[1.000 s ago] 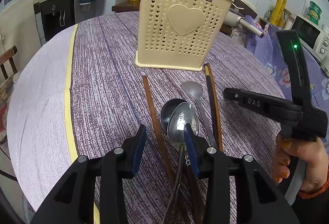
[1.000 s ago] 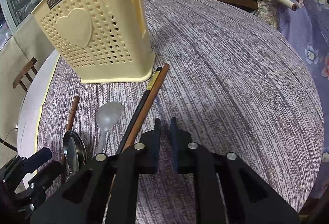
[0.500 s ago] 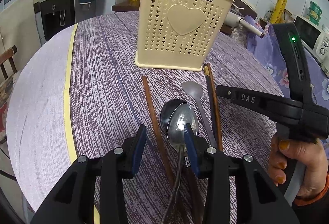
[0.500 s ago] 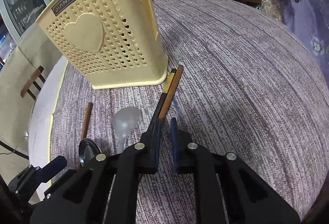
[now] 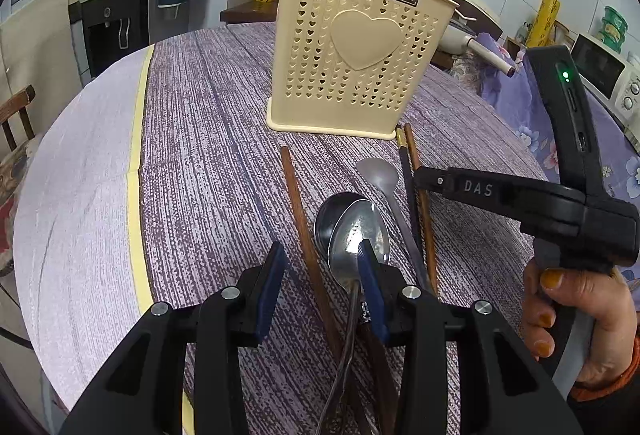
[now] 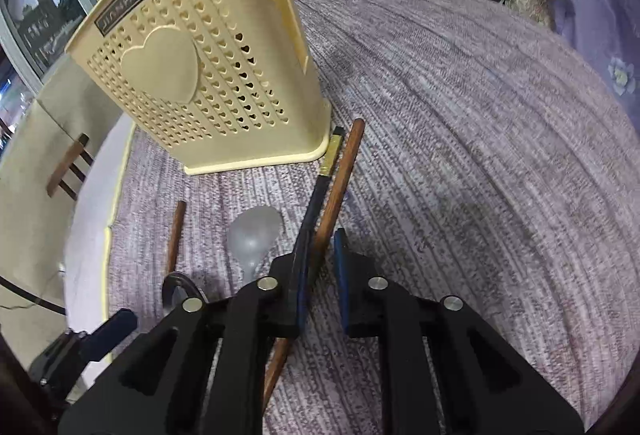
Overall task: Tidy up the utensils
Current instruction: 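Close the left tool on a metal spoon while the right tool aligns on a brown chopstick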
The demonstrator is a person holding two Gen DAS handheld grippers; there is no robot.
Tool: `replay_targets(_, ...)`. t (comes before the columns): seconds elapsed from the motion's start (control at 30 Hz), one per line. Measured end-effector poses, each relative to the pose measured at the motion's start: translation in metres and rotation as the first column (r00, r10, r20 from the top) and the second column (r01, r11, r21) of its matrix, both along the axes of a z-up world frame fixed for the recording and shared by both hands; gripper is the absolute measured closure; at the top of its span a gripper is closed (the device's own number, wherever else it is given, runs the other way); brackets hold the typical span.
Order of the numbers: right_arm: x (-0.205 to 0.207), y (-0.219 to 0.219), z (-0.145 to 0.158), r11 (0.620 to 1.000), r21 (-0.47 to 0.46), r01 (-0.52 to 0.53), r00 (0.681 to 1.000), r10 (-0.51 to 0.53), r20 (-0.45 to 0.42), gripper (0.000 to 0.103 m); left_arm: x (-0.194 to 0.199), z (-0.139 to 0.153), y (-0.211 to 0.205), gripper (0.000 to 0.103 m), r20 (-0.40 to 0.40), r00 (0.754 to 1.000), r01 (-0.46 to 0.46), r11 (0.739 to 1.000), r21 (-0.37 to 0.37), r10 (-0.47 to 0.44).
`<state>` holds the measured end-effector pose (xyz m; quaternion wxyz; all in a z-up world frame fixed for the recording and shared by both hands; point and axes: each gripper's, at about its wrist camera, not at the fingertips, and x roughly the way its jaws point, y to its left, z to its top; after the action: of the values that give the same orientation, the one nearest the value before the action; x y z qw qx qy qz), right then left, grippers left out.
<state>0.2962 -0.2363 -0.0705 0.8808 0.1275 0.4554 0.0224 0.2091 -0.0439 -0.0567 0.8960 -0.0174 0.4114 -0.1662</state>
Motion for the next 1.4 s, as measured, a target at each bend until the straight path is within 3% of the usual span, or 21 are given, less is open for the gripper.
replay_targets(0.2, 0.004, -0.018, -0.001, 1.0, 0.025, 0.009, 0.999, -0.008, -0.032, 0.088, -0.003, 0.001, -0.005, 0.065, 0.005, 1.0, 0.02, 1.0, 0.01, -0.02)
replay_targets(0.4, 0.017, -0.009, 0.0, 1.0, -0.017, 0.02, 0.999, -0.02, -0.031, 0.089, -0.006, 0.001, -0.019, 0.065, 0.008, 0.998, 0.066, 0.997, 0.03, -0.066)
replay_targets(0.6, 0.006, -0.007, 0.001, 1.0, 0.004, -0.008, 1.0, 0.008, -0.011, 0.089, 0.002, -0.004, -0.026, 0.065, -0.024, 0.993, 0.12, 0.992, 0.026, -0.119)
replay_targets(1.4, 0.003, -0.009, 0.0, 1.0, 0.014, -0.016, 1.0, 0.016, 0.007, 0.088, 0.015, -0.005, -0.029, 0.065, -0.004, 0.994, 0.109, 0.991, 0.072, -0.109)
